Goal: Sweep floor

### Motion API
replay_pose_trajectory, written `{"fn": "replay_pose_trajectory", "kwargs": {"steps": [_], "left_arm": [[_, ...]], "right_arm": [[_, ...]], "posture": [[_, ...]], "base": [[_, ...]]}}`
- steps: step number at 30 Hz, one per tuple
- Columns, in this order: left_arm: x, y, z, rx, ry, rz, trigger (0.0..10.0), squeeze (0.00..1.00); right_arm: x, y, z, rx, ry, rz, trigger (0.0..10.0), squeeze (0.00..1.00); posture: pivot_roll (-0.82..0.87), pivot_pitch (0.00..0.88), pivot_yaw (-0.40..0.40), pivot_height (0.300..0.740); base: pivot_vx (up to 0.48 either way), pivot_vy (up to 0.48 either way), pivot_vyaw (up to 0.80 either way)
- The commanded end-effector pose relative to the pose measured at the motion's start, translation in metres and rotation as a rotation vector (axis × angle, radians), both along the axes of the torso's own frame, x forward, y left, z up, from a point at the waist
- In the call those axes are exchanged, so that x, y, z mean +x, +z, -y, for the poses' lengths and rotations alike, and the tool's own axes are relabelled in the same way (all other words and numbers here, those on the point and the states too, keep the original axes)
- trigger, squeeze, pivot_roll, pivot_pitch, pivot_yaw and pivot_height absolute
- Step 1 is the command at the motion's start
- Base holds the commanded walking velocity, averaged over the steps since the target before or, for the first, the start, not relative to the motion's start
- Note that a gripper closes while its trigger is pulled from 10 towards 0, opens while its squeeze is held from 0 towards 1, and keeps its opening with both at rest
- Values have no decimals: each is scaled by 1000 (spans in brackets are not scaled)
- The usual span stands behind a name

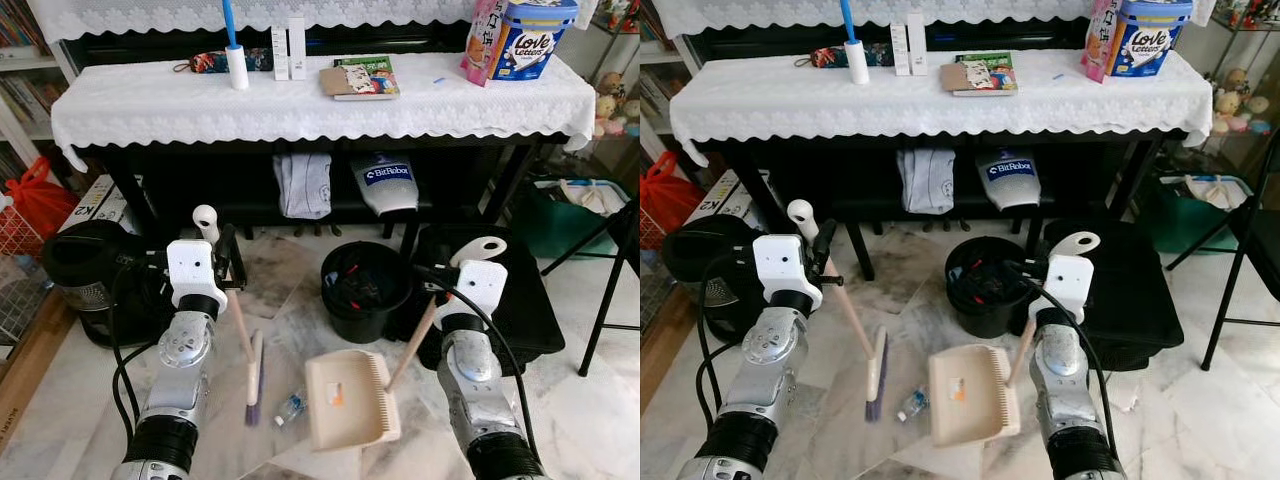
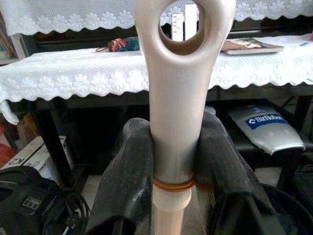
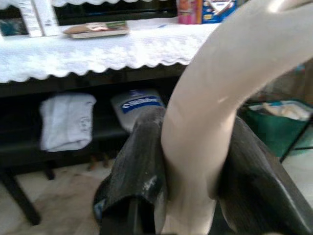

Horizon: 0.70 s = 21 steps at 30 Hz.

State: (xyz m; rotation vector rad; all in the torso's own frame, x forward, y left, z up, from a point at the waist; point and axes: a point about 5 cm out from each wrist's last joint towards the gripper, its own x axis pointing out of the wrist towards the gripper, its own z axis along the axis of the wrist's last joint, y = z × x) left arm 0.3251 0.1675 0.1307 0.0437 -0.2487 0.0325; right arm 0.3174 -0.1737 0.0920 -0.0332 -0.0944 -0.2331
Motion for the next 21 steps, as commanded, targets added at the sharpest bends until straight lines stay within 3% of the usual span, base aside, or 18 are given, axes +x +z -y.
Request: {"fn": "replay_pose_trajectory", "kwargs": {"steps": [1,21], "left_arm": [[1,7,-1,21,5,45,10000,0],[-8,-5,-7,37,11,8,10000,0]], "right_arm": [[0,4,3,2,-36,23,10000,0],[-17,-17,12,-16,-153,-20,10000,0]], "posture": [[-22,88,35,740],[5,120,55,740]], "base": [[0,0,0],[0,0,0]]}}
